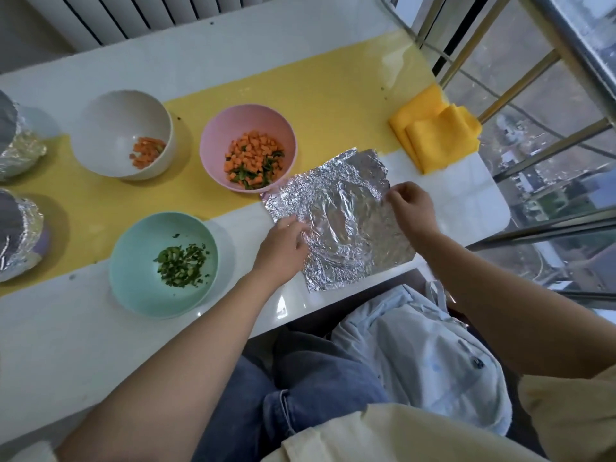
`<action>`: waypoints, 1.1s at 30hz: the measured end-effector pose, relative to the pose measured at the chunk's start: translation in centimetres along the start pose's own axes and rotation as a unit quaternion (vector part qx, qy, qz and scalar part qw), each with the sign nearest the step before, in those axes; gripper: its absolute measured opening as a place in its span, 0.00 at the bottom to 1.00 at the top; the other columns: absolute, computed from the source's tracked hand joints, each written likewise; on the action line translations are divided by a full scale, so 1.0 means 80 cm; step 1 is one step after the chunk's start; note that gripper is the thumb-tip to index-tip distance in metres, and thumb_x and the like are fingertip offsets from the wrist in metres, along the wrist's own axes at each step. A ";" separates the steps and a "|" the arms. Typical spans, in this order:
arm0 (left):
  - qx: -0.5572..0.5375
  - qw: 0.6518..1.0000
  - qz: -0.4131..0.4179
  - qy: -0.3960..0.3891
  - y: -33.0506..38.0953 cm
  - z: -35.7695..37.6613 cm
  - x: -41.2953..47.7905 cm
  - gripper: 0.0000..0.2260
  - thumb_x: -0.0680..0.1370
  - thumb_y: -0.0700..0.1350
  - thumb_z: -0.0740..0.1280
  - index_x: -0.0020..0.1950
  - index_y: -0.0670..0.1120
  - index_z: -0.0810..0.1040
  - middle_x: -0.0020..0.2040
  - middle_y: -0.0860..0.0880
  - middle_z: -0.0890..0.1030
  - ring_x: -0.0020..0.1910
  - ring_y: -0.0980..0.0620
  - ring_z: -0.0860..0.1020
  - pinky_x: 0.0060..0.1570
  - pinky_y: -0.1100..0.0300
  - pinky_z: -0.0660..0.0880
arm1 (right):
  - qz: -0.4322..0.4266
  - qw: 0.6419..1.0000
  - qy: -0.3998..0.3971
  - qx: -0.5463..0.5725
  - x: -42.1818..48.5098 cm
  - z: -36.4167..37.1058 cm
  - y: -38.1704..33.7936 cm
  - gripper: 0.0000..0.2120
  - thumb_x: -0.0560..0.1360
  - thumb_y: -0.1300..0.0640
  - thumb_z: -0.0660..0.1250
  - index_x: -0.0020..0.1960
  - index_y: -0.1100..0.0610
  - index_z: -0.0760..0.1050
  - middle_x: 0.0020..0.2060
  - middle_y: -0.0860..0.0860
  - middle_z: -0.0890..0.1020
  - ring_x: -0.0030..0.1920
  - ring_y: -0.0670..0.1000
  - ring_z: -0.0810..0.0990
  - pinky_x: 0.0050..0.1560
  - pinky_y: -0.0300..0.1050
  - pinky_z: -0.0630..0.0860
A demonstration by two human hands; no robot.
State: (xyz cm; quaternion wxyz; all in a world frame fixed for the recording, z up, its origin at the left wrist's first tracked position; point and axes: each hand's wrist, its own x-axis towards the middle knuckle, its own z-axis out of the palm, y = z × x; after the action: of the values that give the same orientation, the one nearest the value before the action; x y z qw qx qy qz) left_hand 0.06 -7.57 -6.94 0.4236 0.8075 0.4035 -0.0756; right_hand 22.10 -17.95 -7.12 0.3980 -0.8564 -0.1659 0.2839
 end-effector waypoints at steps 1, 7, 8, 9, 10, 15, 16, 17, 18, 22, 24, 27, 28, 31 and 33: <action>-0.008 1.000 -0.015 0.018 0.003 -0.003 -0.001 0.16 0.81 0.41 0.60 0.69 0.47 0.73 0.74 0.48 0.65 0.71 0.48 0.67 0.62 0.60 0.65 | -0.005 1.000 0.003 0.013 -0.002 -0.002 -0.002 0.04 0.75 0.60 0.64 0.46 0.60 0.76 0.34 0.50 0.76 0.32 0.46 0.71 0.30 0.35 0.68; -0.137 0.979 -0.148 0.029 0.008 -0.007 -0.002 0.28 0.81 0.51 0.62 0.76 0.40 0.57 0.73 0.40 0.65 0.70 0.41 0.68 0.68 0.48 0.67 | 0.011 0.993 -0.042 0.111 -0.014 -0.007 -0.022 0.11 0.76 0.63 0.58 0.36 0.55 0.68 0.31 0.49 0.67 0.33 0.47 0.64 0.32 0.42 0.60; -0.182 0.968 -0.167 0.038 0.007 -0.008 -0.003 0.31 0.80 0.52 0.63 0.77 0.40 0.55 0.74 0.41 0.65 0.70 0.42 0.68 0.69 0.48 0.66 | 0.021 0.990 -0.050 0.128 -0.017 -0.009 -0.026 0.13 0.76 0.64 0.57 0.34 0.54 0.64 0.29 0.48 0.65 0.31 0.47 0.61 0.32 0.42 0.58; -0.221 0.958 -0.179 0.044 0.009 -0.010 -0.005 0.32 0.80 0.54 0.64 0.77 0.41 0.56 0.74 0.43 0.65 0.71 0.43 0.68 0.69 0.49 0.66 | 0.035 0.988 -0.054 0.143 -0.019 -0.010 -0.028 0.14 0.76 0.63 0.56 0.33 0.54 0.61 0.27 0.47 0.62 0.28 0.46 0.59 0.31 0.42 0.55; -0.260 0.946 -0.189 0.042 0.013 -0.014 -0.008 0.30 0.79 0.55 0.65 0.75 0.42 0.60 0.72 0.45 0.67 0.70 0.44 0.68 0.68 0.51 0.66 | 0.056 0.984 -0.055 0.161 -0.019 -0.012 -0.029 0.15 0.76 0.63 0.56 0.32 0.53 0.59 0.24 0.45 0.61 0.25 0.45 0.58 0.30 0.43 0.53; -0.500 0.845 -0.187 -0.001 0.022 -0.040 -0.020 0.13 0.74 0.50 0.72 0.53 0.45 0.77 0.45 0.48 0.79 0.46 0.50 0.75 0.51 0.57 0.72 | 0.145 0.961 -0.086 0.221 -0.035 -0.027 -0.031 0.21 0.76 0.59 0.55 0.24 0.52 0.59 0.17 0.45 0.59 0.18 0.45 0.55 0.20 0.39 0.54; -0.499 0.847 -0.184 0.012 0.023 -0.044 -0.023 0.11 0.74 0.49 0.73 0.51 0.45 0.78 0.41 0.49 0.78 0.41 0.52 0.74 0.45 0.58 0.71 | 0.146 0.960 -0.088 0.222 -0.041 -0.030 -0.036 0.23 0.77 0.59 0.54 0.23 0.51 0.60 0.17 0.45 0.59 0.18 0.46 0.55 0.19 0.38 0.54; -0.490 0.851 -0.183 0.035 0.021 -0.048 -0.025 0.09 0.74 0.48 0.73 0.49 0.45 0.78 0.39 0.50 0.78 0.38 0.53 0.74 0.42 0.59 0.70 | 0.115 0.969 -0.091 0.197 -0.044 -0.029 -0.041 0.23 0.77 0.59 0.54 0.24 0.51 0.61 0.19 0.46 0.61 0.20 0.46 0.56 0.20 0.39 0.56; -0.486 0.853 -0.180 0.064 0.017 -0.053 -0.028 0.08 0.75 0.47 0.73 0.47 0.46 0.78 0.38 0.50 0.78 0.37 0.54 0.74 0.40 0.60 0.70 | 0.087 0.977 -0.094 0.170 -0.050 -0.027 -0.049 0.19 0.78 0.59 0.54 0.28 0.52 0.63 0.22 0.47 0.64 0.23 0.46 0.59 0.23 0.39 0.60; -0.479 0.859 -0.128 0.124 -0.014 -0.083 -0.053 0.05 0.76 0.43 0.71 0.41 0.46 0.78 0.37 0.49 0.78 0.35 0.52 0.73 0.38 0.59 0.70 | 0.018 0.974 -0.192 0.122 -0.067 0.002 -0.067 0.09 0.78 0.50 0.59 0.48 0.52 0.75 0.47 0.51 0.77 0.47 0.50 0.75 0.50 0.45 0.70; -0.480 0.859 -0.115 0.133 -0.039 -0.101 -0.074 0.06 0.76 0.42 0.69 0.39 0.46 0.78 0.35 0.48 0.76 0.35 0.51 0.72 0.40 0.57 0.68 | -0.016 0.965 -0.245 0.091 -0.080 0.029 -0.079 0.09 0.80 0.59 0.59 0.53 0.54 0.78 0.51 0.49 0.78 0.52 0.47 0.75 0.54 0.45 0.70; -0.459 0.860 -0.117 0.190 -0.082 -0.126 -0.107 0.13 0.76 0.41 0.68 0.32 0.49 0.74 0.25 0.54 0.69 0.26 0.55 0.65 0.31 0.59 0.61 | 0.019 0.936 -0.326 0.129 -0.100 0.071 -0.091 0.16 0.79 0.64 0.63 0.38 0.51 0.82 0.28 0.47 0.72 0.29 0.44 0.69 0.32 0.38 0.67; -0.447 0.859 -0.124 0.218 -0.095 -0.133 -0.116 0.15 0.75 0.42 0.69 0.29 0.50 0.73 0.24 0.54 0.67 0.25 0.55 0.64 0.31 0.59 0.60 | 0.031 0.928 -0.349 0.123 -0.105 0.085 -0.095 0.15 0.79 0.63 0.64 0.36 0.52 0.81 0.24 0.47 0.66 0.25 0.44 0.64 0.27 0.38 0.62; -0.395 0.864 -0.137 0.279 -0.137 -0.147 -0.140 0.14 0.73 0.47 0.73 0.33 0.42 0.74 0.26 0.50 0.67 0.25 0.53 0.64 0.30 0.59 0.63 | 0.038 0.914 -0.392 0.095 -0.120 0.125 -0.112 0.06 0.78 0.60 0.65 0.43 0.61 0.73 0.26 0.49 0.64 0.26 0.45 0.61 0.27 0.39 0.60; -0.351 0.864 -0.153 0.327 -0.166 -0.150 -0.149 0.18 0.69 0.56 0.74 0.37 0.40 0.79 0.26 0.48 0.71 0.28 0.48 0.70 0.33 0.52 0.71 | 0.043 0.919 -0.382 0.089 -0.130 0.156 -0.125 0.08 0.77 0.58 0.68 0.48 0.63 0.73 0.31 0.51 0.68 0.31 0.46 0.65 0.30 0.39 0.63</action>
State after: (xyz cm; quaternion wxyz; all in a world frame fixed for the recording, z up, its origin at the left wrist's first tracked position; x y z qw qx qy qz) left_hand -19.99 -1.50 -2.13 0.5057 0.5119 0.6375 0.2755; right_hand 5.65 -9.64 -2.21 0.3663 -0.6505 -0.2425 0.6196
